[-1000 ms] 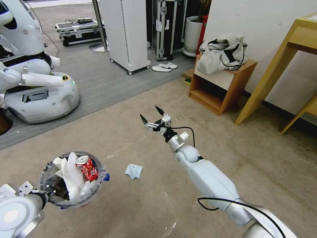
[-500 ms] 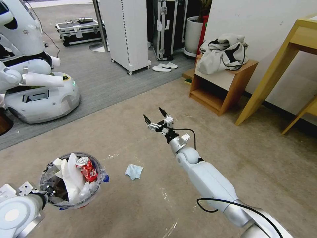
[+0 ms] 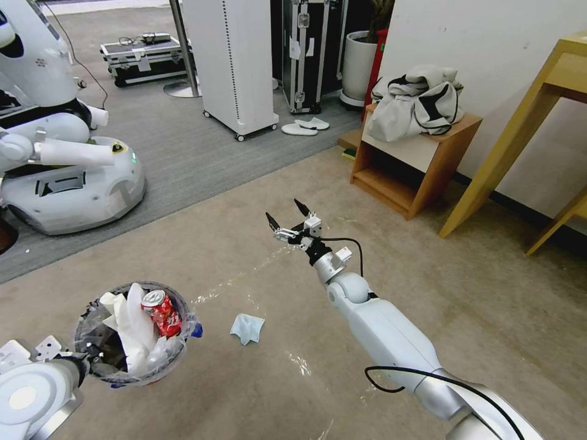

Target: Pick up the trash bin and place the garbage on the floor into it.

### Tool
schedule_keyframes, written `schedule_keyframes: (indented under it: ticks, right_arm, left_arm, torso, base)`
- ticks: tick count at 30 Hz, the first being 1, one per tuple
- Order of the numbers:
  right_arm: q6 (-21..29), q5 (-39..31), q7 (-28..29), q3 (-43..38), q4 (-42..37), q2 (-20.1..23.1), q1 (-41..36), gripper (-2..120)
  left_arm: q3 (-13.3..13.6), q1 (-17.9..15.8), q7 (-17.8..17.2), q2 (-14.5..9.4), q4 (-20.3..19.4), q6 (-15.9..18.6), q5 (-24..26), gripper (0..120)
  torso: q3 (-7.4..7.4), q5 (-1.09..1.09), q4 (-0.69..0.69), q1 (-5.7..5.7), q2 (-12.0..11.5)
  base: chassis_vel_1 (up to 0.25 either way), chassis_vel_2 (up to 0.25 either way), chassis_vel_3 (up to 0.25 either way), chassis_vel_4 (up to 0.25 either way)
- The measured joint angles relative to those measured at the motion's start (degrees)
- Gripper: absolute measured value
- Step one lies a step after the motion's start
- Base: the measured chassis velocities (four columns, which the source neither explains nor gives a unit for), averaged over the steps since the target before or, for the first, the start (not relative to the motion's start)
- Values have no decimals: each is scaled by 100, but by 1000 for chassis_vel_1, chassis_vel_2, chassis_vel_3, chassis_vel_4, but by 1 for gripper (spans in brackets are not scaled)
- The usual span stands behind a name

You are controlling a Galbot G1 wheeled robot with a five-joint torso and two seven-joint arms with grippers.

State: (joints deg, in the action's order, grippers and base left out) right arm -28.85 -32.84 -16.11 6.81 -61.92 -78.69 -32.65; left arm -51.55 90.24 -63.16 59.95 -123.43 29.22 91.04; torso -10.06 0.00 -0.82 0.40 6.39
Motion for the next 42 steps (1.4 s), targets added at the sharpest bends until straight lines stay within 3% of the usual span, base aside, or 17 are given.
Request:
schedule_keyframes:
  ticks: [36, 42]
  right_arm:
    - [-21, 1, -72, 210, 79, -15, 87, 100]
    - [-263, 22, -447, 410, 161, 122, 101, 100]
  left_arm:
    - [-6, 3, 9, 19, -12, 0, -10, 0]
    - [2, 37, 20, 35, -47, 2, -25, 0]
  torso:
    - [0, 1, 0, 0, 0]
    - [-1, 0, -1, 1, 0]
  base:
    - [-103, 104, 107, -110]
    - [-98, 91, 114, -96]
